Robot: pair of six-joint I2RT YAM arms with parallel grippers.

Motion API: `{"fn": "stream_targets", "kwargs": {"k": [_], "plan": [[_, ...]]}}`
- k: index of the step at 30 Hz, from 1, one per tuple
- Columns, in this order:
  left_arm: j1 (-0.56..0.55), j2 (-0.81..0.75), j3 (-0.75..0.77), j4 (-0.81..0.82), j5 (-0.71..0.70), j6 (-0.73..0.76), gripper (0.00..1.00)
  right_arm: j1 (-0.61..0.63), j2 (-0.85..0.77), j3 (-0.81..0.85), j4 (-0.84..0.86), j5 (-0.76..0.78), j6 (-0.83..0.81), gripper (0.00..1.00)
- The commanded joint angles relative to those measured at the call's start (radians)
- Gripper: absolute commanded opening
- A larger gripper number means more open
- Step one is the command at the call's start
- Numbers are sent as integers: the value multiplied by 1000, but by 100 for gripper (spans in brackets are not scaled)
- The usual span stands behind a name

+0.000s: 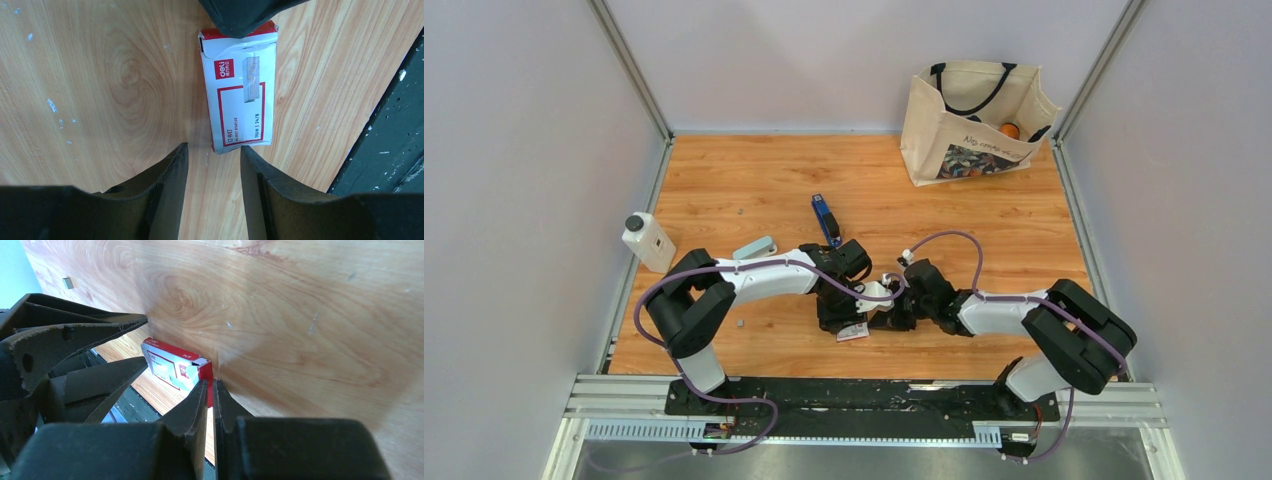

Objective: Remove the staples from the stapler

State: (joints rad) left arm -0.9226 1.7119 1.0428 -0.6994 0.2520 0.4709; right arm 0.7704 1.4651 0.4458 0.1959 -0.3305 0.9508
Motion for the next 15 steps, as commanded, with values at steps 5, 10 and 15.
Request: {"fn": "stream_targets", "kwargs": {"k": [5, 10, 15], "plan": [[-7, 0, 29, 9, 4, 2, 51, 30, 18, 19, 37, 7, 31, 11], [-7, 3, 33, 8, -2, 5, 51, 30, -12, 13, 4, 22, 22, 11], [5, -23, 29, -35, -23, 18, 51, -5, -84, 11, -117, 50, -40, 27]]}}
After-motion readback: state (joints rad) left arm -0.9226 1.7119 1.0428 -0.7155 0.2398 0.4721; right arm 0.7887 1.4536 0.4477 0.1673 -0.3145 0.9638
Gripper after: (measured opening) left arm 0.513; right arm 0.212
